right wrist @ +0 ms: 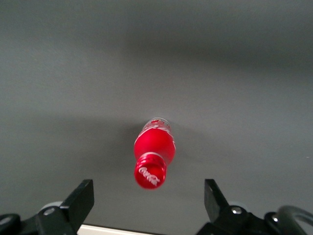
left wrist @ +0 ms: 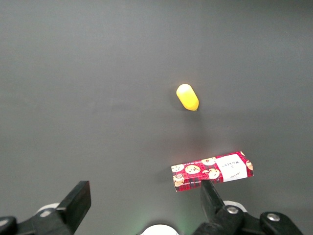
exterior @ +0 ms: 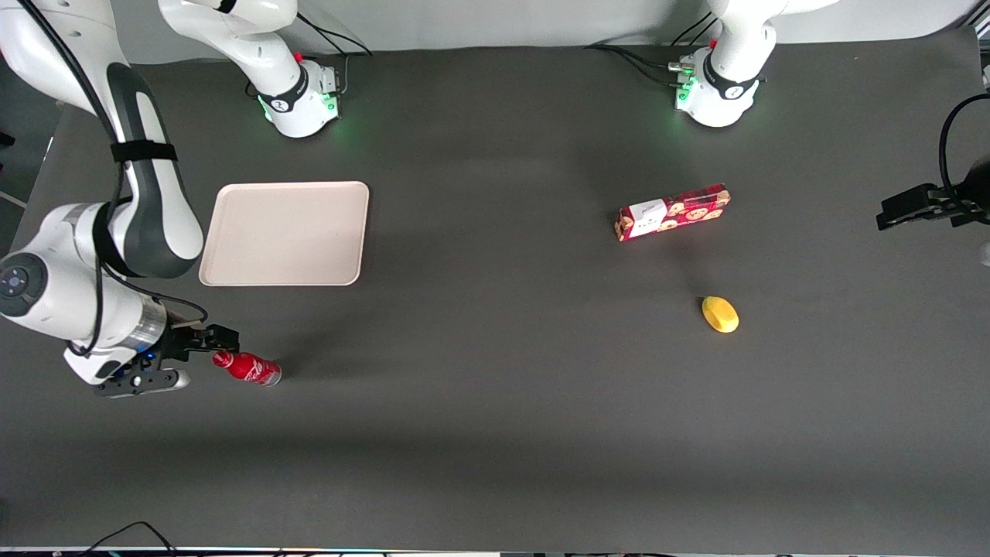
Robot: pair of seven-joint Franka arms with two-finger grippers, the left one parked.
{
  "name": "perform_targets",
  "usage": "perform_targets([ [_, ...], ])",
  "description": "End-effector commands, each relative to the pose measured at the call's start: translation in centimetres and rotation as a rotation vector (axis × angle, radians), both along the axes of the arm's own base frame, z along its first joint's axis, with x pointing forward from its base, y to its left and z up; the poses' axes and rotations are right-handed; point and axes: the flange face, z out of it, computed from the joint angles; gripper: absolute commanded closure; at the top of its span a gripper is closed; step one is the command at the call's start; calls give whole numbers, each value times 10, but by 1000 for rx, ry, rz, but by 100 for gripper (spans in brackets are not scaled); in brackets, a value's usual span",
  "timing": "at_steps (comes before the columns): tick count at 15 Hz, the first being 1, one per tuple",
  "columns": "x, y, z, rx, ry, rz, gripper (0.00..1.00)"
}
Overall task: Place coke bottle on tray
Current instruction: 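Close the right gripper around the bottle's body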
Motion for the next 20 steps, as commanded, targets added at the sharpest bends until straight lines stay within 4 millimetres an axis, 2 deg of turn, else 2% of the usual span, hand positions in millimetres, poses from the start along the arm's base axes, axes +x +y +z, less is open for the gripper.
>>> perform_targets([
  [1,5,2,-27,11,9,20,0],
  [8,7,1,-37,8,-11,21,0],
  [11,5,2,-41,7,-10,53,32],
  [13,5,1,-41,7,-13,50,64],
  [14,5,1,-41,8,-13,49,76],
  [15,5,1,-40,8,-15,49,82],
  [16,5,1,-40,8,-15,49,95],
  [17,6,1,-38,8,-18,49,100],
  [20,8,6,-26,8,-33,67,100],
])
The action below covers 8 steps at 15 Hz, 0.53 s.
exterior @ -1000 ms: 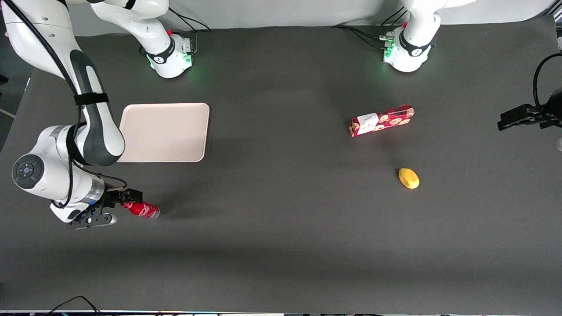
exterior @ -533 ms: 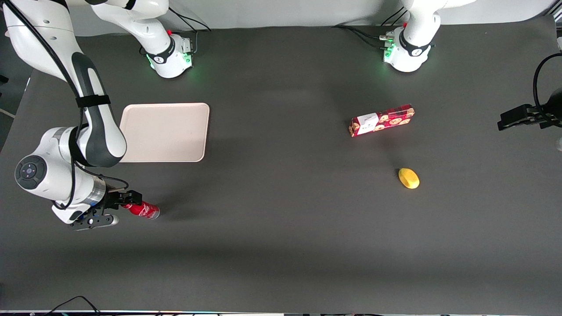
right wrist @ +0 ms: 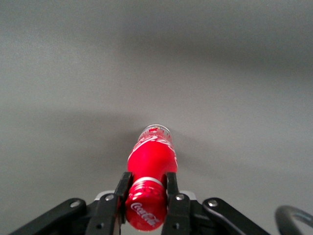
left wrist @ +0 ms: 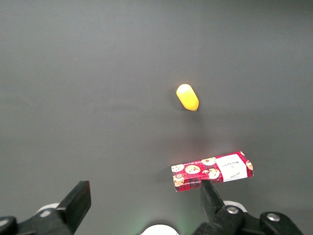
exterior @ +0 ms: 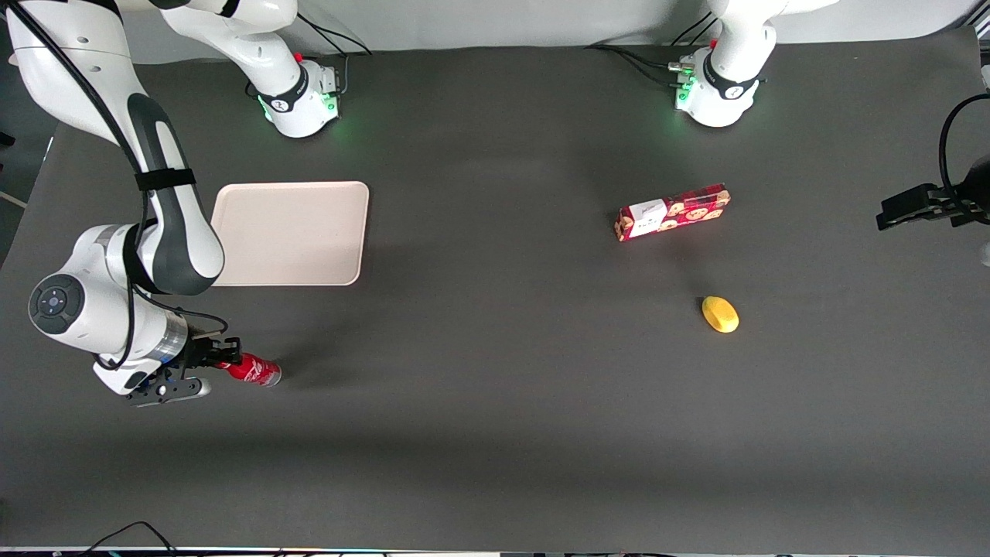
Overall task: Place coke bottle on tray
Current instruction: 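Close the right gripper around the bottle's body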
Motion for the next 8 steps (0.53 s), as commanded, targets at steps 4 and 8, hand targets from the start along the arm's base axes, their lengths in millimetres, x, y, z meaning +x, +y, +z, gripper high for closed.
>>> perform_targets([
  [4,-5,17,83,25,-15,65,100],
  [8,-30,18,208,37,26,79,100],
])
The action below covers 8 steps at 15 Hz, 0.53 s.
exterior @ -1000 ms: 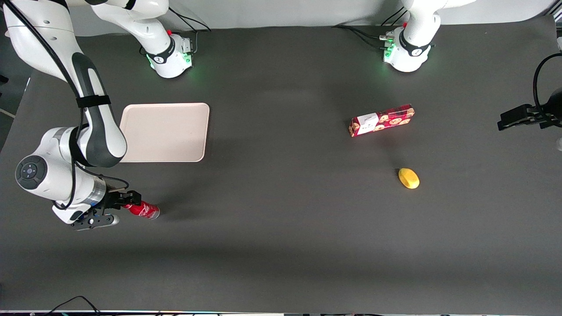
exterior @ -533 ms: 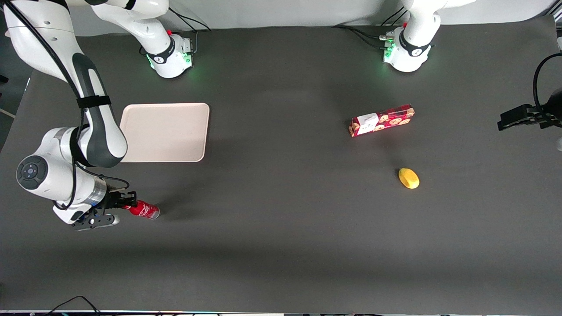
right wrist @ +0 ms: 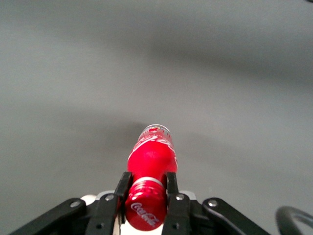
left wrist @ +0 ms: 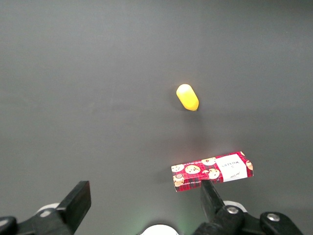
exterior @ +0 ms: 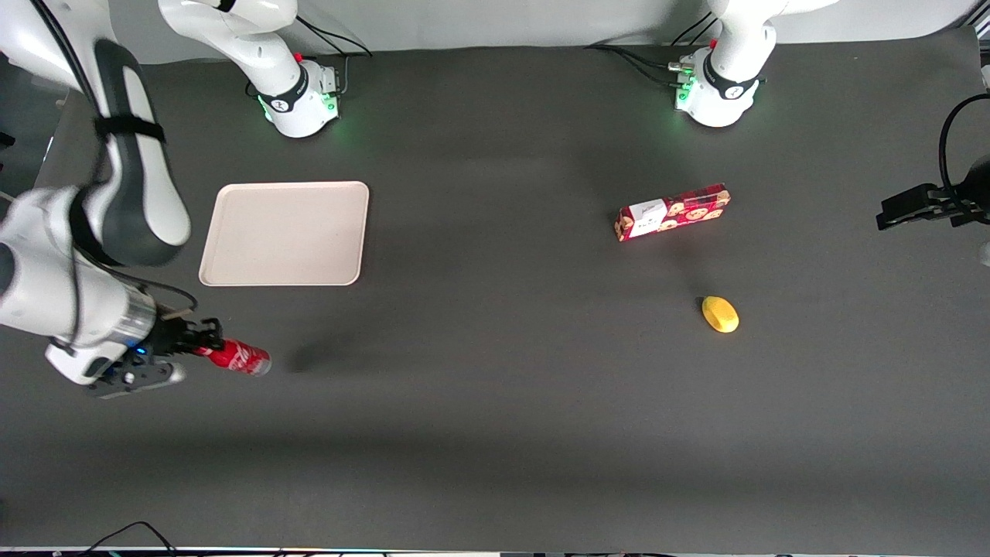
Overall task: Place coke bottle on tray
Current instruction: 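Lift the bottle and carry it over the white tray's edge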
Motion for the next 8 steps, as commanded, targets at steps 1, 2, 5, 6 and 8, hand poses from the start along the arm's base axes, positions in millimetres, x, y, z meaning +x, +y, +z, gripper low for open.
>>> perform_targets([
  [1,-32,1,129,15,16,37,100],
  [2,-38,1,151,12,30,41,100],
  [5,-46,-4,169,-20,47,43,100],
  [6,-47,-6,167,-21,54,51,100],
  [8,-48,-12,152,-21,80,43,100],
])
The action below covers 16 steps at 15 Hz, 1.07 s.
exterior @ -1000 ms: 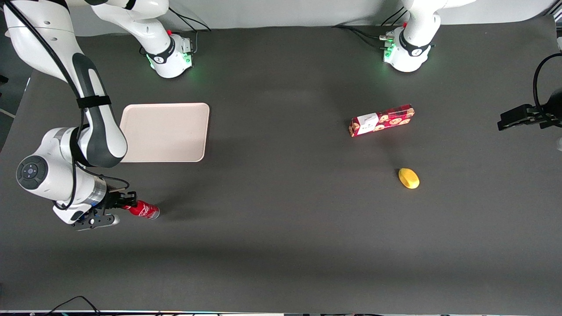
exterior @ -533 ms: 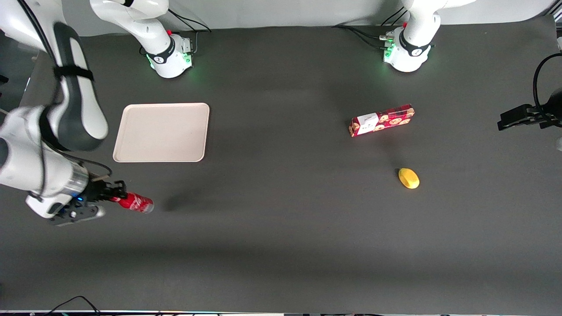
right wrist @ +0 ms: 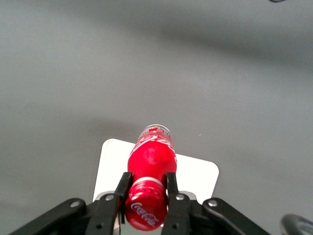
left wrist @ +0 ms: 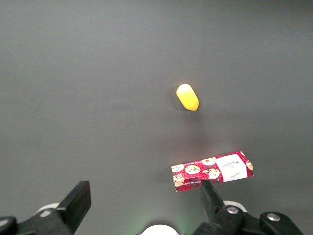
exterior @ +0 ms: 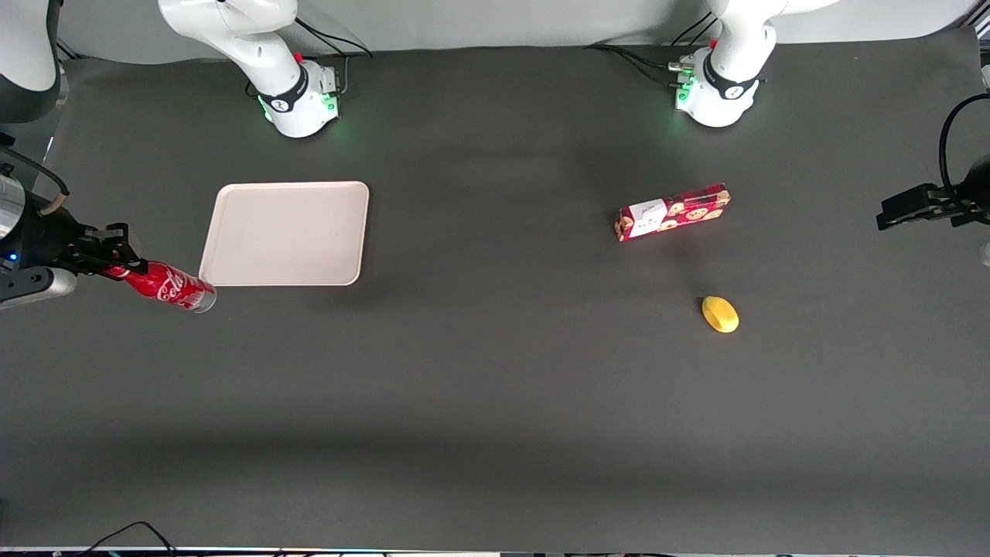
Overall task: Place coke bottle on tray
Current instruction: 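Lift the bottle and carry it over the white tray's edge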
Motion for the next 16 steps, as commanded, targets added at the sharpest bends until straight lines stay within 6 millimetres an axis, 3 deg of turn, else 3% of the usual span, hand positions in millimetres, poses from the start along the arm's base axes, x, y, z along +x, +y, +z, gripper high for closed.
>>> perform_targets([
  [1,5,-16,-27,-13,50,10,100],
  [3,-6,-36,-46,-31,63,-15,100],
  [8,-91,-79,-119,-43,-32,-45,100],
  [11,-133,-89,-165,-40,-74,-70,100],
  [16,-159,-111,-217,-41,-37,-59,100],
])
